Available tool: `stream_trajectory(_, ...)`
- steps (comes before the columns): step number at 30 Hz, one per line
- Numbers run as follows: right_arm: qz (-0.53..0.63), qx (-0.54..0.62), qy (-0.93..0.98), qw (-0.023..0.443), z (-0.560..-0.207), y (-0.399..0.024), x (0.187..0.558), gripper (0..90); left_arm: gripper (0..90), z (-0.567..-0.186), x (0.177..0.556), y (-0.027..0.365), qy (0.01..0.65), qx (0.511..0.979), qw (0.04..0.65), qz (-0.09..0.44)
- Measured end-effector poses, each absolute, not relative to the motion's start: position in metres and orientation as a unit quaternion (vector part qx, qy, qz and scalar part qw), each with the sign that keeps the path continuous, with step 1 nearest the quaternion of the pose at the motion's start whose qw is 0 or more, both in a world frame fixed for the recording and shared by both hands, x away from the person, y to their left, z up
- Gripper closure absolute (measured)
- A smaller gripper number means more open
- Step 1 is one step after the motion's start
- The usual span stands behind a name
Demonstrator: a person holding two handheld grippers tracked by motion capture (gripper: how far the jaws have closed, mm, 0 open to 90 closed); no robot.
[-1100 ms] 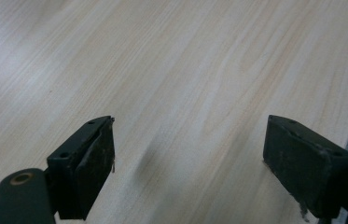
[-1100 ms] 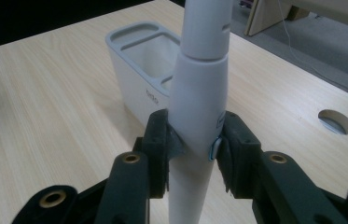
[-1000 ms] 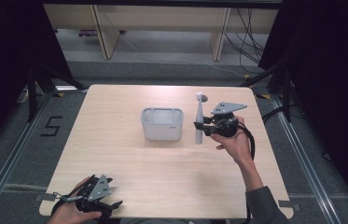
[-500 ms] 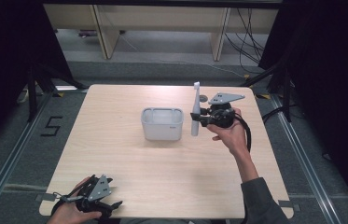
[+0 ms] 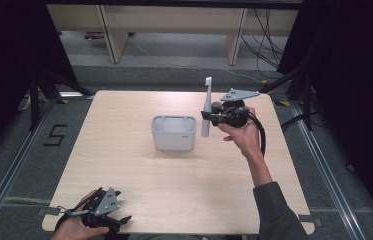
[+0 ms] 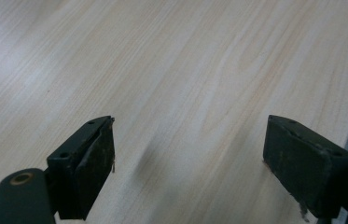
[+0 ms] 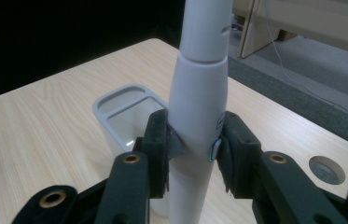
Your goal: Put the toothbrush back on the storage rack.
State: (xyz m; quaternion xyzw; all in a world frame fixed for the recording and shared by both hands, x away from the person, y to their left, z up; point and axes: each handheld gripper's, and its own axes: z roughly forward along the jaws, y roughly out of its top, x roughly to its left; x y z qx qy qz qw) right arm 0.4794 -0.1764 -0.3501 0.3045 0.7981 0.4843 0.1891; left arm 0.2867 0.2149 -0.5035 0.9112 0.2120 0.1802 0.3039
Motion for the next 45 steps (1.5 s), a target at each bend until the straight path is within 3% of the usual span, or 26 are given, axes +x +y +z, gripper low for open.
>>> stream_trajectory(25, 0.493, 0.303, 0.792, 0.195, -0.328, -0.152, 0.494, 67.0, 16.3, -0.504, 0.286, 0.215, 0.21, 0.91, 0.311, 0.176)
stream_trajectory(45, 0.496, 0.315, 0.787, 0.19, -0.341, -0.133, 0.513, 67.0, 16.3, -0.503, 0.287, 0.216, 0.204, 0.914, 0.304, 0.177)
